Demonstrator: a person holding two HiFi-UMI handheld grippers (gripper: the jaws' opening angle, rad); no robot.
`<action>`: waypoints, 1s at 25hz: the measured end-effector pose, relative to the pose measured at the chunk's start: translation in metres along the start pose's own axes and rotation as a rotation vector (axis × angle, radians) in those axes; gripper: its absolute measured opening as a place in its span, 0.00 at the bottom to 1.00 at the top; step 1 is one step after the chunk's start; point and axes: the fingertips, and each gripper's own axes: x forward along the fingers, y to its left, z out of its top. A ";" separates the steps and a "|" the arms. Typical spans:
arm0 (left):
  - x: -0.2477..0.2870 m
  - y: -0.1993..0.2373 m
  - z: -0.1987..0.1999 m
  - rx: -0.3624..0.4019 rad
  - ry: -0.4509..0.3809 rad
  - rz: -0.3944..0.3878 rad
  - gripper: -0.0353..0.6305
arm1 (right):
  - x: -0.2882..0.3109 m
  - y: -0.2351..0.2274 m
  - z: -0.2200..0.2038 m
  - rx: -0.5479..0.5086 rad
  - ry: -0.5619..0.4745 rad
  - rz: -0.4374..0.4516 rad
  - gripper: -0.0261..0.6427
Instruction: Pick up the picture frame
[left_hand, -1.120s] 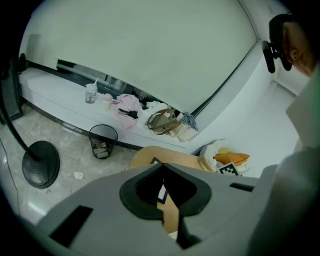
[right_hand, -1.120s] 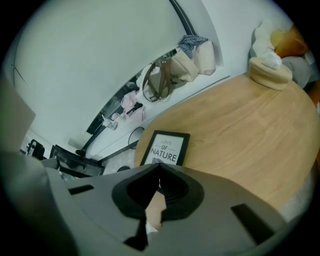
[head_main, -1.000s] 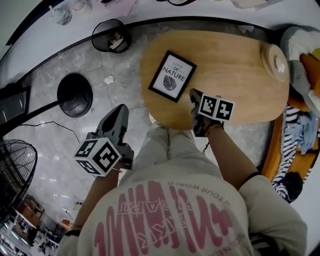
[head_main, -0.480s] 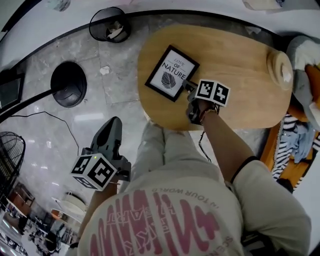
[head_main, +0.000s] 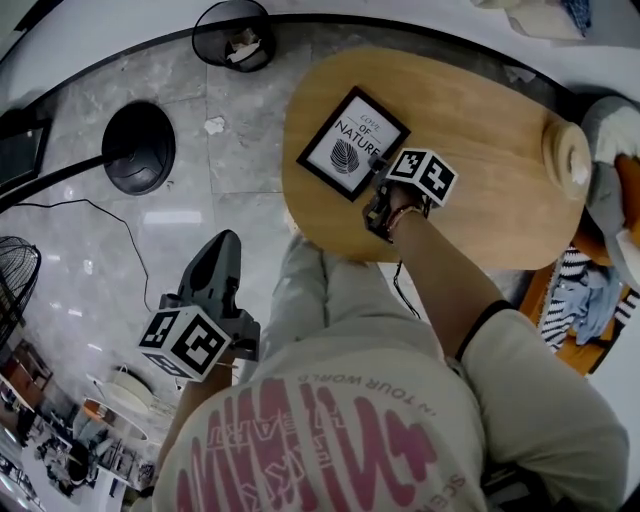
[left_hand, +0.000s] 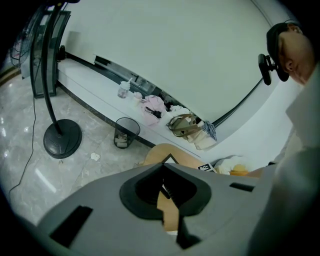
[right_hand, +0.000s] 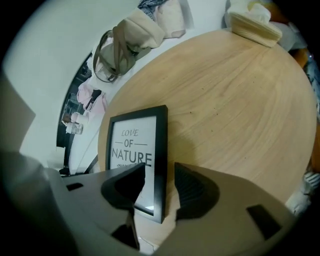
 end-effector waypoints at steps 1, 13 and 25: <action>-0.001 0.001 -0.001 -0.005 -0.003 0.007 0.06 | 0.001 0.001 0.000 0.010 -0.001 -0.006 0.32; -0.001 -0.008 -0.008 -0.027 -0.020 0.033 0.06 | 0.005 -0.002 0.000 -0.008 0.038 -0.128 0.27; -0.012 -0.027 0.003 -0.005 -0.061 0.065 0.06 | 0.005 -0.001 0.000 0.043 0.064 -0.134 0.21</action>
